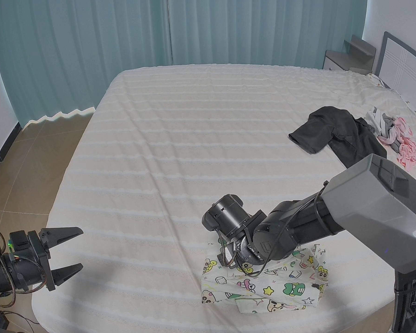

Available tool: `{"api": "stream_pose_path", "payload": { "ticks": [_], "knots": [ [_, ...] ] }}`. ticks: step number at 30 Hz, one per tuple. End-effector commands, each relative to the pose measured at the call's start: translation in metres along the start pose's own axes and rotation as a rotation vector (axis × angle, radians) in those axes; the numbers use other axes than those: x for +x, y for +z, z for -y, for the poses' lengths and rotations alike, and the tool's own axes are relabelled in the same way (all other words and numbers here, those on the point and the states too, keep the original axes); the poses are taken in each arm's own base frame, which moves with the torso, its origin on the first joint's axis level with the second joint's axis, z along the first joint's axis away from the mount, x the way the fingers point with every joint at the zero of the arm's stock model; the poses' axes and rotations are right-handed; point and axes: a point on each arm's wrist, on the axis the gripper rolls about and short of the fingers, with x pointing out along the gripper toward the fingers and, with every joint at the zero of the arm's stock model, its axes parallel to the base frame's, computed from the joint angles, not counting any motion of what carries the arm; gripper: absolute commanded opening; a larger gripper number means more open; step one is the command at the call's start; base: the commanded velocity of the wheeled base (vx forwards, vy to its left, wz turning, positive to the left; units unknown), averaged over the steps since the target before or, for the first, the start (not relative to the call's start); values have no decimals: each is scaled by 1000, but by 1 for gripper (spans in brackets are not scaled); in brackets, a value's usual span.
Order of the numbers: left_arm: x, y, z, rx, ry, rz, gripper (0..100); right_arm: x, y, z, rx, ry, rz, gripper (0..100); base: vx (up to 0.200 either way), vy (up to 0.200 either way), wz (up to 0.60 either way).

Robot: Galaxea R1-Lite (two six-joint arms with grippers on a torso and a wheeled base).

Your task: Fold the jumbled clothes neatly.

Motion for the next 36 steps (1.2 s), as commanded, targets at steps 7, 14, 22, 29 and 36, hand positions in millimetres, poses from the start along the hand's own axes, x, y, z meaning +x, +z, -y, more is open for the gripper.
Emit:
{"api": "stream_pose_path", "payload": {
  "ticks": [7,14,22,29,36],
  "knots": [
    [0,0,-1,-5,5,-3,100,8,-7,-2,-52,-18,-36,100,0,0,0],
    [0,-2,-3,-7,9,-7,100,3,-13,37,-18,-117,-96,100,0,0,0],
    [0,-2,-3,-7,9,-5,100,-11,-24,87,37,-169,-134,100,0,0,0],
    [0,-2,-3,-6,8,-5,100,-19,-28,117,75,-201,-147,100,0,0,0],
    [-1,-3,-4,-8,10,-7,100,-10,-25,145,156,-235,-127,100,0,0,0]
  ]
}}
